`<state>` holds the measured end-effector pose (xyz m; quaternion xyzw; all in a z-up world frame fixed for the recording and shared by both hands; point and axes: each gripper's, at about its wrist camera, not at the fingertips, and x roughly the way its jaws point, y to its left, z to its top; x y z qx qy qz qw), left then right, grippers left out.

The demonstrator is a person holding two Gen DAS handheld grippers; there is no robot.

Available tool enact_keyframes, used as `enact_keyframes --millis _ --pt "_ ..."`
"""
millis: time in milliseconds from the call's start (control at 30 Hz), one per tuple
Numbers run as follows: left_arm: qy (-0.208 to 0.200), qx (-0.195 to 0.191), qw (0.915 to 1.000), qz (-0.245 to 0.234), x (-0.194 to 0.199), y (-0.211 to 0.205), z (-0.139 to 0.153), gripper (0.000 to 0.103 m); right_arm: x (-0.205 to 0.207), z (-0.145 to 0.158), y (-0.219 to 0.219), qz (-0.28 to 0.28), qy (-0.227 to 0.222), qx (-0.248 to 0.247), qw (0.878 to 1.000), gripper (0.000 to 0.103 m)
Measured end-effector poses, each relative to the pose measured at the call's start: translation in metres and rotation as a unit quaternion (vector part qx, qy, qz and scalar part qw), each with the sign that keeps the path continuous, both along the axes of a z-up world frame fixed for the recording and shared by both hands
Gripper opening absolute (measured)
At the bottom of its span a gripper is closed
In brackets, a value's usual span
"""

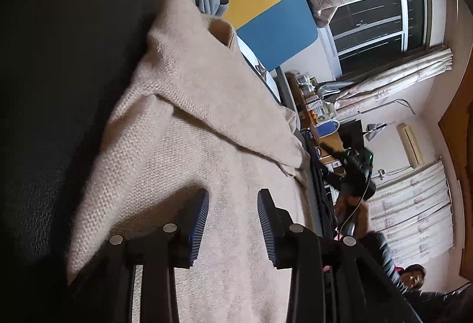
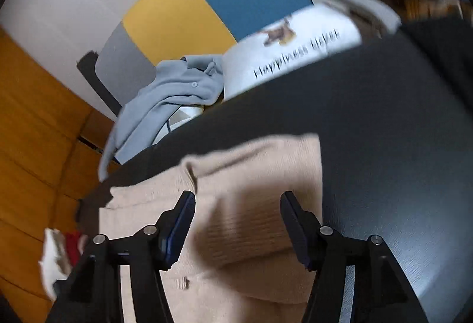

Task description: Fold clothes

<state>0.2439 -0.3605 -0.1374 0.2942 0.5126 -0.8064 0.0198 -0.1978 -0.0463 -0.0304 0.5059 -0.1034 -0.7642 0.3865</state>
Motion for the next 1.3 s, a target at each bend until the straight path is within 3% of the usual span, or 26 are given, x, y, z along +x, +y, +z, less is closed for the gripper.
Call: enact_keyframes --millis 267,367,400,533,667,767,867,967,1033,1133,1200,1233,1300 --pt "0.032 0.042 0.9983 0.026 -0.006 -0.009 -0.001 0.036 0.009 -0.037 0.002 -0.021 -0.003 0.016 1.0 0.057" --pt "0.04 0.051 0.9967 0.05 -0.007 -0.014 -0.001 0.036 0.011 -0.038 -0.013 -0.012 0.013 0.048 0.999 0.029" --pt "0.042 0.056 0.9958 0.059 -0.006 -0.015 -0.002 0.037 0.015 -0.035 -0.02 0.0 0.026 0.061 0.998 0.014" --pt "0.051 0.062 0.9922 0.096 -0.003 -0.024 -0.001 0.041 0.038 -0.015 -0.041 0.054 0.087 0.108 0.989 0.014" --pt "0.052 0.068 0.9887 0.123 -0.01 -0.031 -0.001 0.043 0.045 -0.022 -0.055 0.082 0.102 0.167 0.977 0.014" --pt "0.065 0.054 0.9847 0.152 -0.019 -0.041 0.005 0.042 0.043 -0.014 -0.048 0.073 0.091 0.138 0.983 0.014" --pt "0.061 0.059 0.9777 0.192 -0.017 -0.054 0.003 0.009 0.042 0.004 -0.037 0.05 0.073 0.072 0.994 0.014" --pt "0.072 0.044 0.9704 0.226 0.002 -0.067 0.008 0.002 0.045 0.01 -0.021 0.027 0.059 0.032 0.997 0.014" --pt "0.072 0.039 0.9678 0.238 0.017 -0.076 0.009 0.001 0.05 -0.003 -0.013 0.013 0.038 0.032 0.999 0.014" --pt "0.085 0.067 0.9697 0.219 0.029 -0.079 0.008 0.003 0.056 -0.028 0.003 -0.006 0.014 0.041 0.999 0.014" --pt "0.08 0.05 0.9778 0.187 0.024 -0.065 0.016 0.018 0.054 -0.034 0.013 -0.013 -0.002 0.014 1.0 0.016" --pt "0.071 0.039 0.9819 0.171 0.019 -0.057 0.018 0.019 0.051 -0.034 0.015 -0.016 -0.005 0.006 1.0 0.017" --pt "0.051 0.043 0.9878 0.141 0.004 -0.041 0.013 0.031 0.045 -0.033 0.015 -0.016 -0.01 -0.005 1.0 0.018"
